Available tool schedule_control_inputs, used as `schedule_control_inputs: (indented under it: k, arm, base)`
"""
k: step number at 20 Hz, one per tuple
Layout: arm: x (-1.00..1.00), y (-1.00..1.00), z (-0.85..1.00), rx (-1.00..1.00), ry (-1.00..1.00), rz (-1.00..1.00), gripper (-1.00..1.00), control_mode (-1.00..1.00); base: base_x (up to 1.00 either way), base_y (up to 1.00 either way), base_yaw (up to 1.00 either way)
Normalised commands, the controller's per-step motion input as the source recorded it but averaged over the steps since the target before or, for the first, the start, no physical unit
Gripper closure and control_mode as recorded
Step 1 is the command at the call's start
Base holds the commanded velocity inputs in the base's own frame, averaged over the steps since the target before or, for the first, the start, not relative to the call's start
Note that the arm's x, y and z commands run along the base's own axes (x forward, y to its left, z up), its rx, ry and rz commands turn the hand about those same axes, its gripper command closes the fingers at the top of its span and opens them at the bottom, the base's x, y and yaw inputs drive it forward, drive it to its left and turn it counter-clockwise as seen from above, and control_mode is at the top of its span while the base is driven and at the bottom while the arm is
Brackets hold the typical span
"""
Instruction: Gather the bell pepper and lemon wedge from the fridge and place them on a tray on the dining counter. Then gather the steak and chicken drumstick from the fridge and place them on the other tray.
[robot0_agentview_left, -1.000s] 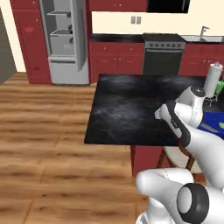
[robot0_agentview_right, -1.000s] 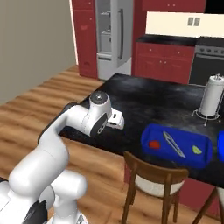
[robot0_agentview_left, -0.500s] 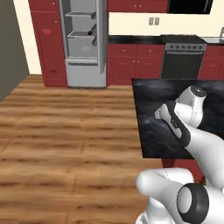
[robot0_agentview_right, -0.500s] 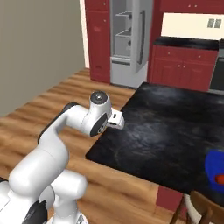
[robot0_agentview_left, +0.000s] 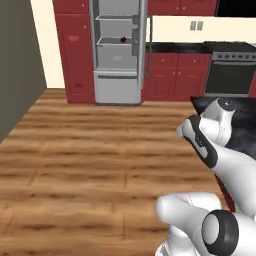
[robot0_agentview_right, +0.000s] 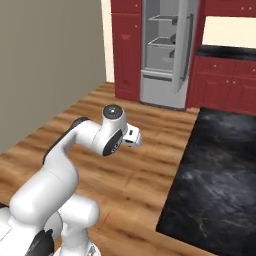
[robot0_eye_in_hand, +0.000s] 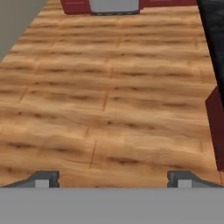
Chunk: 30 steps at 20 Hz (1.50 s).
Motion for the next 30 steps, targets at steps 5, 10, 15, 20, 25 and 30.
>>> schedule_control_inputs:
  k: [5,10,15,20,25,30]
  arm:
    - [0.00,0.00,0.00,0.00,0.00,0.00,-1.00,1.00]
    - [0.00,0.00,0.00,0.00,0.00,0.00,-1.00,1.00]
    - [0.00,0.00,0.00,0.00,0.00,0.00,-1.00,1.00]
    - [0.00,0.00,0.00,0.00,0.00,0.00,-1.00,1.00]
    - [0.00,0.00,0.00,0.00,0.00,0.00,-1.00,1.00]
    - [0.00,0.00,0.00,0.00,0.00,0.00,-1.00,1.00]
  base:
    - [1.00,1.00,-0.06]
    - [1.00,1.00,-0.08]
    - [1.00,0.64,-0.06]
    - [1.00,-0.06,-0.02]
    - [1.00,-0.67,0.00]
    - [1.00,-0.68,0.00]
